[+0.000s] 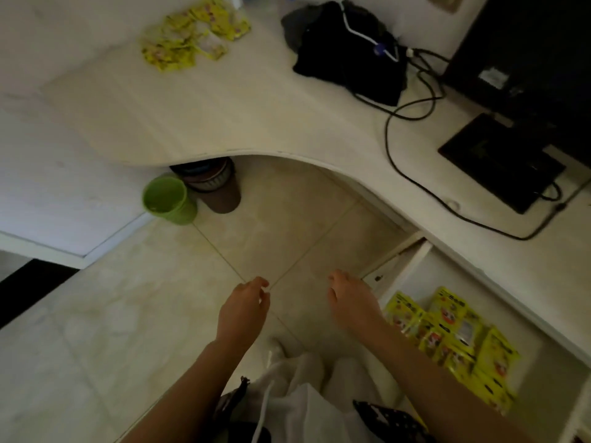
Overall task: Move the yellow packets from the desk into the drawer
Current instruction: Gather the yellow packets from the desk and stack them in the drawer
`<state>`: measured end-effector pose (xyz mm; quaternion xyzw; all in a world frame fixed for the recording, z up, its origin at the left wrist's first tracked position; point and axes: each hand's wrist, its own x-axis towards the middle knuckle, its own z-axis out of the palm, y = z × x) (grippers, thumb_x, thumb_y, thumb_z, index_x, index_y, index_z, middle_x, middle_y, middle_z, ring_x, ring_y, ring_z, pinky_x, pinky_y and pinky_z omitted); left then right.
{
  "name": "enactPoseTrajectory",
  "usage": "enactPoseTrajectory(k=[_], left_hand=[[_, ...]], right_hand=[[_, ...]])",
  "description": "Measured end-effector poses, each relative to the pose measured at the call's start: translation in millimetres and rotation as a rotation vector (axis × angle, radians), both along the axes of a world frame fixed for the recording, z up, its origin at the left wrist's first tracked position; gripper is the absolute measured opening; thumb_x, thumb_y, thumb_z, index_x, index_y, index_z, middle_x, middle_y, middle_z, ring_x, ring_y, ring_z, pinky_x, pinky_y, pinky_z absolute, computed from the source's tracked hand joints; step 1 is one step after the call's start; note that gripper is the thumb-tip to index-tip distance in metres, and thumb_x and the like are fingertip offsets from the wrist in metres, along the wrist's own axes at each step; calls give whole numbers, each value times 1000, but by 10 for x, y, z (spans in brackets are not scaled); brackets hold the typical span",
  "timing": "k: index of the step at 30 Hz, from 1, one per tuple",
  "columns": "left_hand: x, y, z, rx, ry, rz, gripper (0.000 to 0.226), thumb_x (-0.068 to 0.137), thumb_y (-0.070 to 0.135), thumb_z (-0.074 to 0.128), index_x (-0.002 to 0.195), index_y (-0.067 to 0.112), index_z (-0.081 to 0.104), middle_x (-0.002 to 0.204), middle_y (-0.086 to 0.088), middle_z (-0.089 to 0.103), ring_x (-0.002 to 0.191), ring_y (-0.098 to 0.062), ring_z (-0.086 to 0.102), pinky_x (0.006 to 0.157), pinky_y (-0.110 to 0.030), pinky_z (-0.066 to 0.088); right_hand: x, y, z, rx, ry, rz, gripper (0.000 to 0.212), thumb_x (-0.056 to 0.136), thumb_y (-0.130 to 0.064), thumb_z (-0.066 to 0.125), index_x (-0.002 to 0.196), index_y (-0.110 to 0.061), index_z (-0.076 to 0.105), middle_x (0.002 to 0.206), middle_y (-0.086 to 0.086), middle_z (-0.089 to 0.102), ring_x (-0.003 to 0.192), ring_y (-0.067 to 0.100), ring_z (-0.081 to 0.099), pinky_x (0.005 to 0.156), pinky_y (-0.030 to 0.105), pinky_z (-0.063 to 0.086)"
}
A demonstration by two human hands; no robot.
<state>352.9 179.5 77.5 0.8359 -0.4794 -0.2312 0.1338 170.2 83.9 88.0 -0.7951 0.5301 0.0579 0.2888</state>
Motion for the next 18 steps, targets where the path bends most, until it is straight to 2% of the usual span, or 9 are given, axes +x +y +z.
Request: enactPoseTrajectory(k=[5, 9, 18], left_hand=[[662, 30, 53, -25, -42, 53, 24, 96, 27, 49, 118, 22, 58, 98, 2, 65, 87, -11, 58, 71, -22, 46], [1113, -65, 108, -56, -80, 72, 24, 95, 27, 50, 117, 21, 58, 96, 2, 66, 90, -13, 59, 71, -25, 47], [1990, -847, 226, -105, -125, 166, 24, 94, 29, 50, 116, 22, 58, 96, 4, 66, 93, -14, 58, 69, -25, 44]], right_hand=[[659, -97, 18, 1, -42, 48, 32, 97, -23, 35, 124, -12, 48, 117, 9, 60, 104, 25, 56, 87, 37, 48], [1130, -265, 98, -57, -63, 128, 31, 98, -22, 35, 123, -11, 49, 110, 8, 61, 96, 23, 57, 79, 35, 47], [2155, -1229, 250, -107, -99, 217, 31, 99, -22, 38, 123, -10, 52, 112, 12, 62, 97, 27, 59, 84, 40, 50]])
